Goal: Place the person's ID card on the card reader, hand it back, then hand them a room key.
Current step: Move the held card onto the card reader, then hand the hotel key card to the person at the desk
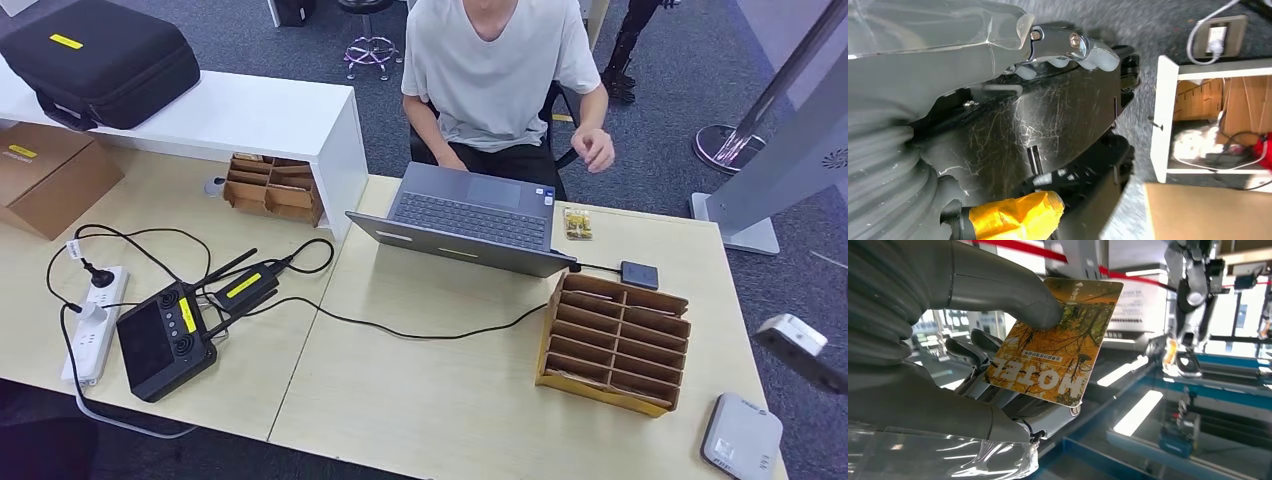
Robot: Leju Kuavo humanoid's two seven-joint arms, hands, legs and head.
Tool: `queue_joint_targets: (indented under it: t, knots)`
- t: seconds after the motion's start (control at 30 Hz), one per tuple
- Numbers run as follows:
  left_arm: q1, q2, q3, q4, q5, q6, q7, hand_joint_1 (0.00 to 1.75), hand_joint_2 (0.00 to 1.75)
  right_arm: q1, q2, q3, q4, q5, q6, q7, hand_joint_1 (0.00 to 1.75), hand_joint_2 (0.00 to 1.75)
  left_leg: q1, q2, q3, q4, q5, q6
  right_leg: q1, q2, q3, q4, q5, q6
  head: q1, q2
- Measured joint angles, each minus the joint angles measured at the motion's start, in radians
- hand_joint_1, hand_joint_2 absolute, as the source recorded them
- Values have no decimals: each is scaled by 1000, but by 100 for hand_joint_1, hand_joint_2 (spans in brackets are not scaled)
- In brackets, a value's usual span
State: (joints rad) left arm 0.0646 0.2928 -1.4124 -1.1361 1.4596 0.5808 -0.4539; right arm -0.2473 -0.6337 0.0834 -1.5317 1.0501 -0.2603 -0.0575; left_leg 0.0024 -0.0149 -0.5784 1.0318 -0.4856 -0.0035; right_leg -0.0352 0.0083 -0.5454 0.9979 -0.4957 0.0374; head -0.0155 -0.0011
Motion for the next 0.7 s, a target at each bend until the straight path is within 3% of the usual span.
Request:
queue_joint_targets:
  t: [0.13,0.3,0.47,0.7]
  knots:
    - [-15,-1,-21,0,-100,33,41,0,175,-251,72,216,127,69,3,69,175,175,0,-1,0,0,2,-1,0,-1,-1,2,2,-2,0,0]
    - [-21,3,-27,0,-105,-8,58,0,175,-470,209,412,296,99,-11,118,175,175,1,-3,-2,0,4,-3,1,-3,-4,4,2,-3,0,0]
    - [-21,4,-27,0,-104,-14,58,0,175,-565,277,503,389,98,-24,127,175,175,1,-10,-5,0,5,-4,1,-10,-5,4,1,-3,0,0]
    - [-21,5,-28,1,-105,-24,58,0,175,-605,314,545,441,98,-27,128,175,175,0,-11,-6,0,5,-4,0,-11,-5,4,1,-3,0,0]
